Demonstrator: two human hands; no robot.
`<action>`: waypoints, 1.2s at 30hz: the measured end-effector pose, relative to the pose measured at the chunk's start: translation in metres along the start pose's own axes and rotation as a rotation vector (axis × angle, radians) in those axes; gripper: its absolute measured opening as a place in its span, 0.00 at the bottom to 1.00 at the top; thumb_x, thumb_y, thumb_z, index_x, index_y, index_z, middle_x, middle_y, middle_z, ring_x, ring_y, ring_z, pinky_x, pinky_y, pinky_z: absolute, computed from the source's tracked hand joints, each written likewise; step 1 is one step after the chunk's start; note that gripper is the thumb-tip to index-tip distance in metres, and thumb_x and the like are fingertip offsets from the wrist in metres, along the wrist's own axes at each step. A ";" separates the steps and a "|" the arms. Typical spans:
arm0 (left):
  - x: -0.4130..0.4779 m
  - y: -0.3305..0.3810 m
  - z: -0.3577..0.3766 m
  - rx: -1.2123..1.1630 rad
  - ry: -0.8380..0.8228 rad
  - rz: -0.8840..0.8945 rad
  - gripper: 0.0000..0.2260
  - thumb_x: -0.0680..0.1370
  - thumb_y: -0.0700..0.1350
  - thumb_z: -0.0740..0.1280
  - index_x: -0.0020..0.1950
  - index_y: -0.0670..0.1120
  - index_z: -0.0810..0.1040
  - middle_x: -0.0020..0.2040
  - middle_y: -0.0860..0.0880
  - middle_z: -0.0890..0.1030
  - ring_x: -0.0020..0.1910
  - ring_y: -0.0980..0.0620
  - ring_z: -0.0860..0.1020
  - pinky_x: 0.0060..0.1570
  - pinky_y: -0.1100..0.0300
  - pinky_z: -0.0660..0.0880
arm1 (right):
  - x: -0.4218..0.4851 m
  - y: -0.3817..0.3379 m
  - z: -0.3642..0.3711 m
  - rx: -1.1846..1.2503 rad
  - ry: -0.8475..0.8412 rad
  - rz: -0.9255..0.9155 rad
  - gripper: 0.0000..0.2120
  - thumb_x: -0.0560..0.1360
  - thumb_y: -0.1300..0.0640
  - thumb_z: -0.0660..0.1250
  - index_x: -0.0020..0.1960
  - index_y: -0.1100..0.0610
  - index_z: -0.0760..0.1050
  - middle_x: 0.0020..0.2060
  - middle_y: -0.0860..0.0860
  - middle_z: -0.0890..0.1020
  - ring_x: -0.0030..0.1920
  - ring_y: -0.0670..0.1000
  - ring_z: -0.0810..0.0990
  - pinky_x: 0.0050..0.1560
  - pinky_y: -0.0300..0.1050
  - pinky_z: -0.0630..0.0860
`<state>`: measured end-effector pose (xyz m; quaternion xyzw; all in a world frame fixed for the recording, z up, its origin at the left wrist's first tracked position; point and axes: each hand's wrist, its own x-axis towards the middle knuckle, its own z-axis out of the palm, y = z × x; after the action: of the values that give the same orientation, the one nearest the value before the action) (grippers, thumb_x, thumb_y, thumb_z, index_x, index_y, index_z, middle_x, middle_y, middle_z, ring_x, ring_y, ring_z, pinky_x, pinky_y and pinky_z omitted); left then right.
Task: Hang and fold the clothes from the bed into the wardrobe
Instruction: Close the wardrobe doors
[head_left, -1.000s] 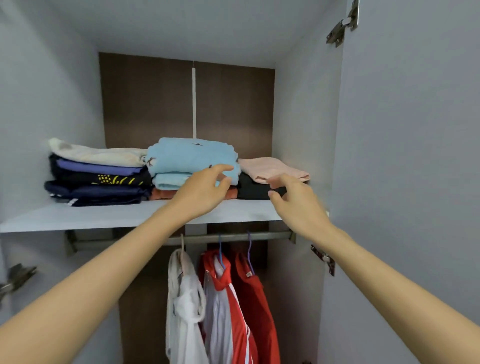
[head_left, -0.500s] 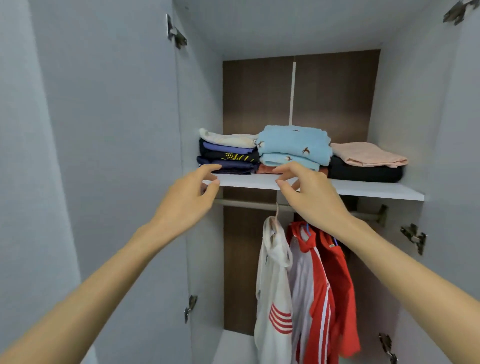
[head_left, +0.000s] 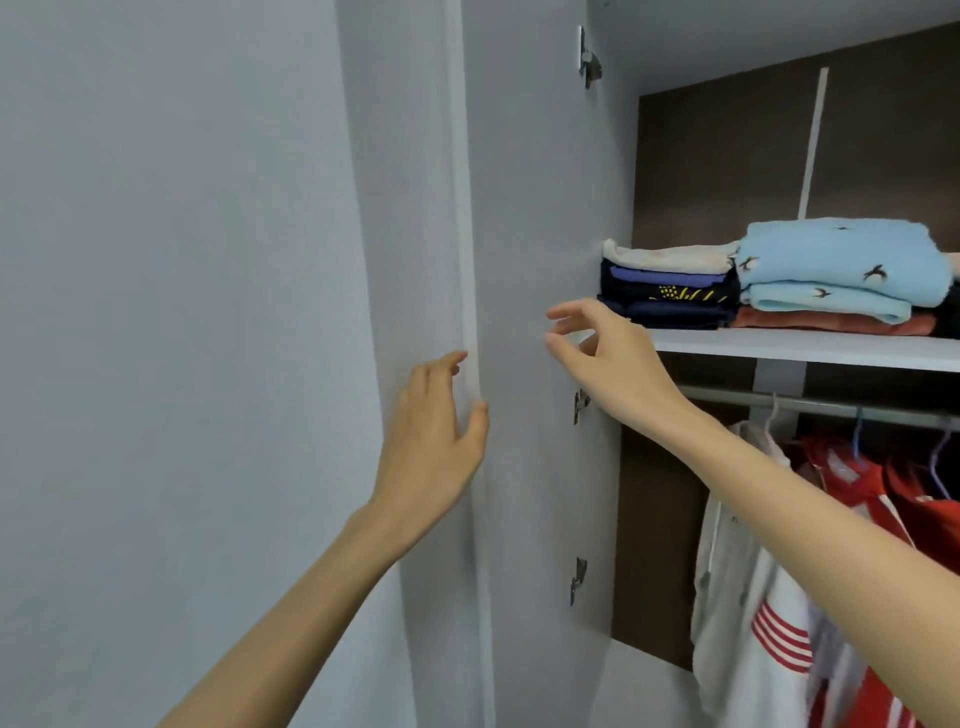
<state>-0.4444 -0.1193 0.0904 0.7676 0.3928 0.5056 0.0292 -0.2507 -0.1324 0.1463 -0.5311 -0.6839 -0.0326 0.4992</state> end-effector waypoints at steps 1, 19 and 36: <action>-0.002 -0.007 -0.001 0.005 -0.033 -0.022 0.24 0.80 0.49 0.61 0.75 0.50 0.59 0.69 0.51 0.66 0.66 0.55 0.67 0.59 0.62 0.64 | 0.005 -0.008 0.012 0.008 0.005 -0.003 0.15 0.78 0.48 0.64 0.64 0.49 0.71 0.52 0.40 0.78 0.40 0.48 0.80 0.46 0.44 0.78; 0.005 -0.062 0.041 -0.206 -0.481 -0.048 0.27 0.80 0.43 0.63 0.77 0.50 0.58 0.70 0.52 0.73 0.69 0.54 0.70 0.64 0.64 0.67 | 0.050 -0.035 0.077 -0.148 0.068 0.132 0.42 0.72 0.50 0.65 0.79 0.55 0.46 0.47 0.54 0.77 0.52 0.58 0.77 0.58 0.53 0.73; 0.005 0.034 0.169 -0.429 -0.645 0.269 0.32 0.81 0.42 0.61 0.76 0.64 0.48 0.78 0.60 0.43 0.75 0.63 0.47 0.71 0.63 0.54 | -0.009 0.070 -0.083 -0.068 0.231 0.102 0.15 0.77 0.59 0.64 0.63 0.57 0.75 0.53 0.45 0.82 0.50 0.43 0.81 0.54 0.41 0.78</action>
<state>-0.2887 -0.0799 0.0267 0.9078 0.1452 0.3086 0.2440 -0.1445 -0.1563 0.1476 -0.5745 -0.5925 -0.0914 0.5572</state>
